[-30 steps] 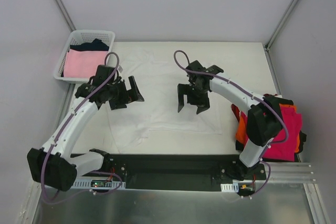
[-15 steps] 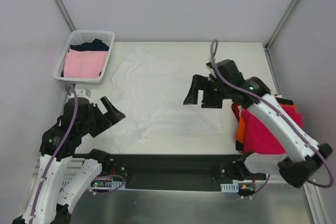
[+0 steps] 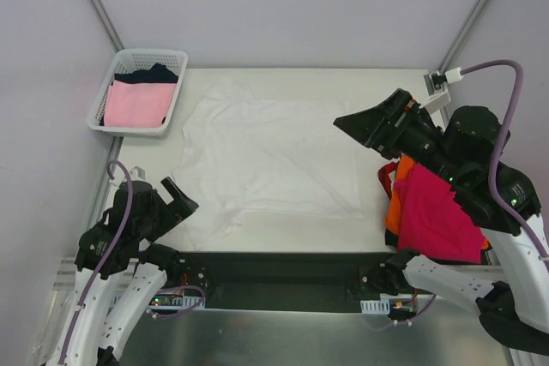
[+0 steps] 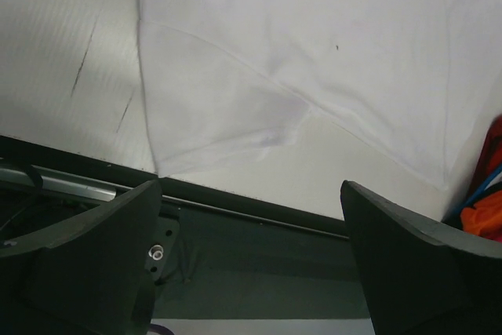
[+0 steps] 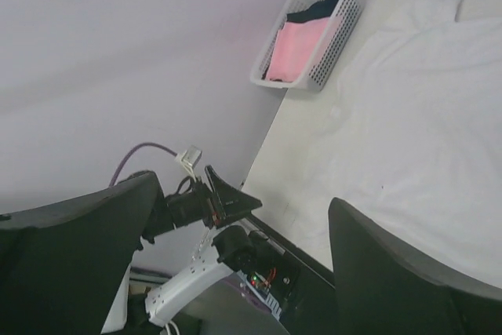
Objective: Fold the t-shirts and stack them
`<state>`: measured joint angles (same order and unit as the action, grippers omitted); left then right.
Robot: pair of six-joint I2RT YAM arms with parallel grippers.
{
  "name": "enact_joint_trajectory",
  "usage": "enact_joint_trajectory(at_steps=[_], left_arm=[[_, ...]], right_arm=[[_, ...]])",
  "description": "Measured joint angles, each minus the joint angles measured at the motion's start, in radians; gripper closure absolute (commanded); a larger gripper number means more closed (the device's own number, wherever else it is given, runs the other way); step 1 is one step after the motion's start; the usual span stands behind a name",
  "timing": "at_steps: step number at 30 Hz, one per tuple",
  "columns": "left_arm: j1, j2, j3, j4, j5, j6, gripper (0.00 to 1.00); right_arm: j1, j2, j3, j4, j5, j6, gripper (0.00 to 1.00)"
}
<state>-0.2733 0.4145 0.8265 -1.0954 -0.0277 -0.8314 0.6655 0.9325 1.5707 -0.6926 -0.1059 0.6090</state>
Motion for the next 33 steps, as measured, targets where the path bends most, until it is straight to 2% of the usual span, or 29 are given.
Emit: enact_joint_trajectory(at_steps=[3, 8, 16, 25, 33], left_arm=[[0.0, -0.038, -0.052, 0.01, -0.013, -0.01, 0.01], [0.0, -0.012, -0.052, 0.065, -0.03, -0.042, 0.01], [0.0, 0.059, -0.052, 0.128, -0.034, -0.048, 0.01], [0.0, 0.063, -0.075, 0.141, -0.034, -0.079, 0.01], [0.0, 0.163, -0.056, 0.14, 0.018, -0.159, 0.01]], right_arm=[[0.0, -0.003, 0.0, 0.01, 0.056, 0.023, 0.04], [0.0, 0.045, -0.005, 0.045, 0.088, 0.058, 0.04], [0.0, 0.18, -0.026, 0.067, 0.076, 0.063, 0.04], [-0.007, 0.185, -0.041, 0.077, 0.058, 0.069, 0.04], [-0.01, 0.167, -0.109, -0.106, 0.048, 0.01, 0.04]])
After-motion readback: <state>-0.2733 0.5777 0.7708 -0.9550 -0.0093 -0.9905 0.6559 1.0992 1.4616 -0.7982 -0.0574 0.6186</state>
